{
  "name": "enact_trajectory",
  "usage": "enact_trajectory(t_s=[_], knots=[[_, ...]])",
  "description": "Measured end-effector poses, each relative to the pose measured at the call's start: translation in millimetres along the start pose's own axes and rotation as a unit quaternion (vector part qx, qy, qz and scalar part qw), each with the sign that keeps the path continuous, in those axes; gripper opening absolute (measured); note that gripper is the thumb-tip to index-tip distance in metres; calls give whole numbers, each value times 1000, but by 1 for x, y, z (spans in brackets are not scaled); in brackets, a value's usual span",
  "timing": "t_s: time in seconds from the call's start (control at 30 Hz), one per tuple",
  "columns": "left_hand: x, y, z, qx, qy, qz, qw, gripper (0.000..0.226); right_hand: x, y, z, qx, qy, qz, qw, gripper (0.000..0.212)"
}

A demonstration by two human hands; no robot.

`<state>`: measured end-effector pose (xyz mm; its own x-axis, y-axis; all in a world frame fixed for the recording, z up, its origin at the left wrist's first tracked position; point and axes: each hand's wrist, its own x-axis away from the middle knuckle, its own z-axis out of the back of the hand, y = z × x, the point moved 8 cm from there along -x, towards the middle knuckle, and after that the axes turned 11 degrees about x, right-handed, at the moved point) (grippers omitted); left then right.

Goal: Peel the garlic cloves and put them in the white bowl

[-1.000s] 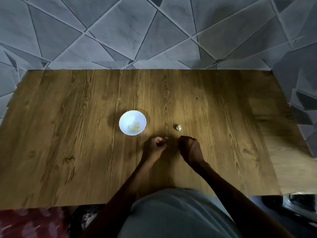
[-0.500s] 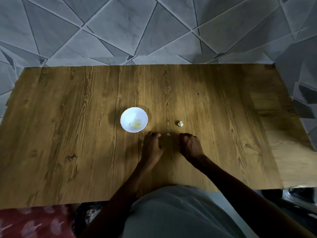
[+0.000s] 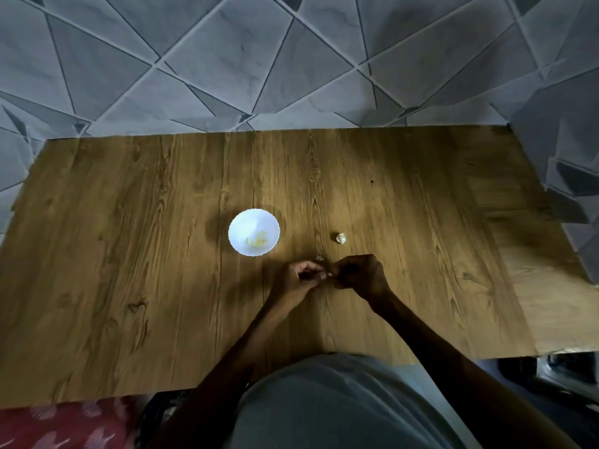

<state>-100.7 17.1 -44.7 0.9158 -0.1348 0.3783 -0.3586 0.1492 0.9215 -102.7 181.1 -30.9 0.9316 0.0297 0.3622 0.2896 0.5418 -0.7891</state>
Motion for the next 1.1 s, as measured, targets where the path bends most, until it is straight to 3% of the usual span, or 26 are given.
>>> enact_trajectory(t_s=[0.23, 0.4, 0.5, 0.63, 0.73, 0.83, 0.93, 1.1], knots=[[-3, -4, 2, 89, 22, 55, 994, 22, 5, -21, -3, 36, 29, 45, 998, 15], [2, -4, 4, 182, 42, 104, 977, 9, 7, -31, -1, 41, 77, 70, 994, 11], [3, -1, 7, 123, 39, 59, 990, 16, 8, -27, -5, 38, 62, 38, 997, 12], [10, 21, 7, -22, -1, -76, 997, 16, 8, -15, -7, -55, 36, -36, 997, 17], [9, 23, 10, -42, 6, -98, 994, 17, 8, -13, -8, -102, 22, -58, 993, 15], [5, 14, 12, 52, 4, 10, 999, 16, 6, -21, -6, -42, 30, -8, 999, 19], [7, 1, 8, 269, 9, 164, 949, 19, 7, -43, -2, 58, 63, 132, 988, 13], [9, -7, 3, 388, 9, 239, 890, 18, 10, -55, 2, 111, 104, 183, 971, 10]])
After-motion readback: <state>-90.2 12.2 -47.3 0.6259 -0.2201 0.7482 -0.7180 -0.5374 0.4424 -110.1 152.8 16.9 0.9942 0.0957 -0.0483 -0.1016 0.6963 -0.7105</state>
